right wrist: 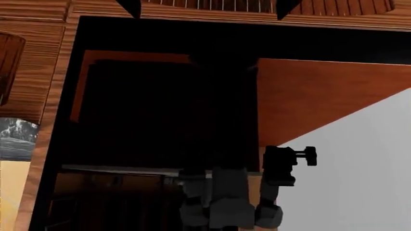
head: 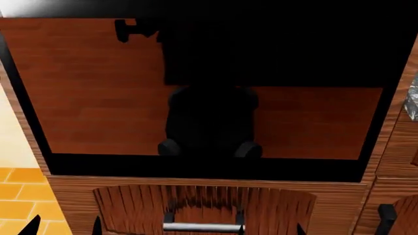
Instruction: Close the microwave door
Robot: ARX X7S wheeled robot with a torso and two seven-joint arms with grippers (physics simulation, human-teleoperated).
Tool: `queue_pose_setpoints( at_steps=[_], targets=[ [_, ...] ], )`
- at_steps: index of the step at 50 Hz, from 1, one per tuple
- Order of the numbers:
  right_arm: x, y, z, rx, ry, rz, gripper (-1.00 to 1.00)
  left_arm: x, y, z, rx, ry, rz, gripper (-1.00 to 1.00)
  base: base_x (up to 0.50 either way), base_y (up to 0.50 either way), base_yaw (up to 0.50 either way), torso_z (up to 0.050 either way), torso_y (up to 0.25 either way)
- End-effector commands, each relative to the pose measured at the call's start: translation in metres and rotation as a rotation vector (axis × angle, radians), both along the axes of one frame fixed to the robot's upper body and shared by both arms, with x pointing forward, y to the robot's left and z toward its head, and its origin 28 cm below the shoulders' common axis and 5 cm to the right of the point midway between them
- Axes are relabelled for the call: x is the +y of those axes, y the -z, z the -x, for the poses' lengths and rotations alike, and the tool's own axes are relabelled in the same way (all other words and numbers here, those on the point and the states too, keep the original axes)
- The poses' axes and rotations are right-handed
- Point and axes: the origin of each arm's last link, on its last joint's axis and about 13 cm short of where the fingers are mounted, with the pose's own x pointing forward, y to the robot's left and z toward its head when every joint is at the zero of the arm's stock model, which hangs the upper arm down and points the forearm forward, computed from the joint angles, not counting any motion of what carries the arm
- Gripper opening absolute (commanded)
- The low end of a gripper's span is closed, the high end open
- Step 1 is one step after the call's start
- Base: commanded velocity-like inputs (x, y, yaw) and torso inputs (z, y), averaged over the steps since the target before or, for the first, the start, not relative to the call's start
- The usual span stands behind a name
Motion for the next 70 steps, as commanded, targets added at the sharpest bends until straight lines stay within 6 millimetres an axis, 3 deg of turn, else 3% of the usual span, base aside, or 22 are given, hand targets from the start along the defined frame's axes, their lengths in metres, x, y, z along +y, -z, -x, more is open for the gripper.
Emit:
queue_pose_setpoints(
  at_steps=[1,70],
  targets=[
    [0.0001,-0.0008,-0.0001,-0.006,0.006,0.009,1.0,0.0001,-0.0004,0.0003,-0.002,0.001,-0.002,1.0,0.0,0.5,0.0,0.0,0.0],
    [0.0004,0.0009,0.0011,0.001,0.015,0.027,1.0,-0.0002,-0.0015,0.0014,-0.003,-0.001,-0.003,1.0,0.0,0.5,0.0,0.0,0.0]
  ],
)
